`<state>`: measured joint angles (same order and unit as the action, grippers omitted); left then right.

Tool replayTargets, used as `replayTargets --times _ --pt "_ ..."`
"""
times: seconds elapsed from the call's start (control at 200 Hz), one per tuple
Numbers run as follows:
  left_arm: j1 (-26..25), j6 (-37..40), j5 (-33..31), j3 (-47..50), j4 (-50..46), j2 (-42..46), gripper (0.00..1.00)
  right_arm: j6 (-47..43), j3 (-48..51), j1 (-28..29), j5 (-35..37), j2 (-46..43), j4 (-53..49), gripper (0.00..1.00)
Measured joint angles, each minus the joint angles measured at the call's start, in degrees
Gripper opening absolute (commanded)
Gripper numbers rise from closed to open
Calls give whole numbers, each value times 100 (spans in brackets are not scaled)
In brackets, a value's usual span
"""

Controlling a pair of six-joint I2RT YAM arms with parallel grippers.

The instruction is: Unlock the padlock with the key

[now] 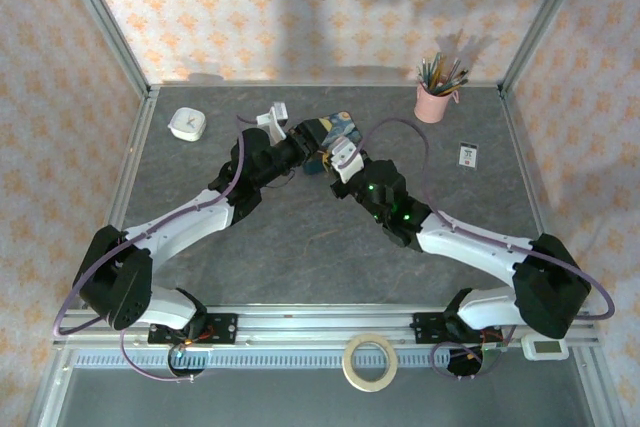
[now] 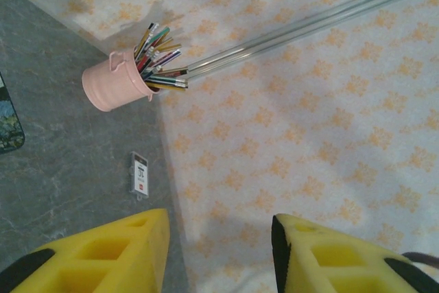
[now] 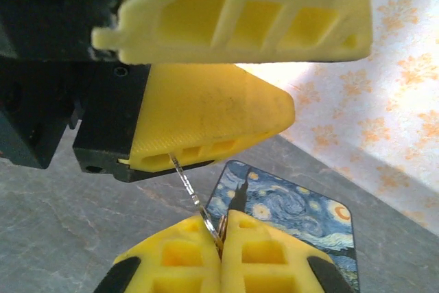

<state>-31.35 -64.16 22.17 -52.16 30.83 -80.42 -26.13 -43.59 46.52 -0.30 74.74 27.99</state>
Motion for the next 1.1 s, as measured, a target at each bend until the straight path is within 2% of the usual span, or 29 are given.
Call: replayTargets --times 0.11,0.35,0.455,0.55,0.821,1.101 --pt "0 -79 -15 2 11 0 42 -52 57 31 149 0 164 0" --pt "2 -166 -55 17 -9 0 57 -72 173 42 352 -13 361 0" --pt "31 -160 -149 98 -118 2 59 -72 203 4 476 -116 505 0" --pt "59 -160 -214 214 -173 2 59 -72 203 4 511 -173 612 0" --pt "70 -291 -157 243 -140 -61 44 -85 203 4 505 -46 761 0" --pt "72 -354 -168 243 -151 -61 46 -120 190 2 507 184 905 0"
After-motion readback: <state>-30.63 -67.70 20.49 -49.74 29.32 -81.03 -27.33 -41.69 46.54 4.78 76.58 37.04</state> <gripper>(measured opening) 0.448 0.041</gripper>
